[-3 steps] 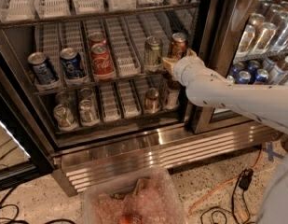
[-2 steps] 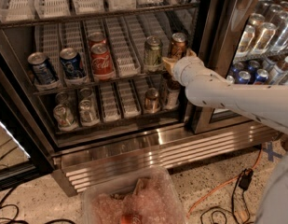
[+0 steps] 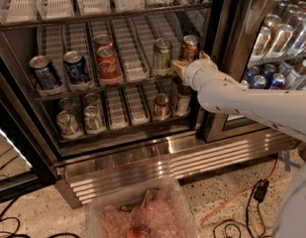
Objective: Pick orange can from middle shelf of fridge
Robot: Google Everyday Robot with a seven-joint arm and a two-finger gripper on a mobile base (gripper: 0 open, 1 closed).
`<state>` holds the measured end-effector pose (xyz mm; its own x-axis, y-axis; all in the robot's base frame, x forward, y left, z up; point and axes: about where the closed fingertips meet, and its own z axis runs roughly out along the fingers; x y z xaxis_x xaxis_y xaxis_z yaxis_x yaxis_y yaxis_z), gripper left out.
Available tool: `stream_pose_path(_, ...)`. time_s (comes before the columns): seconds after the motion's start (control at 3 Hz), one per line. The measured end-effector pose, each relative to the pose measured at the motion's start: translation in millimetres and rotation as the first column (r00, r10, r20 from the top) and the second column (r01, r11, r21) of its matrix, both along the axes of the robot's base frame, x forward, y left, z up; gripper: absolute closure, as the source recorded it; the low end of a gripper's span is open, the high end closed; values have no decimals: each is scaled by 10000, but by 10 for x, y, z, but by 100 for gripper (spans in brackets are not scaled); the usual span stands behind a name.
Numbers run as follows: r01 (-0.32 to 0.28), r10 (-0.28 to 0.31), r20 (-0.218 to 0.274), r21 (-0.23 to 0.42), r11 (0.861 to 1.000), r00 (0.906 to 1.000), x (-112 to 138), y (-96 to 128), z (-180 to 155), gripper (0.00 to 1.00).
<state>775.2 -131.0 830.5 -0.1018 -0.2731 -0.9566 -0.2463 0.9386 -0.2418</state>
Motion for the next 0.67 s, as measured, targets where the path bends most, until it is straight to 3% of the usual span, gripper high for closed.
stream_pose_path(0.67, 6, -6, 9, 20, 10000, 10000, -4, -7, 7, 26)
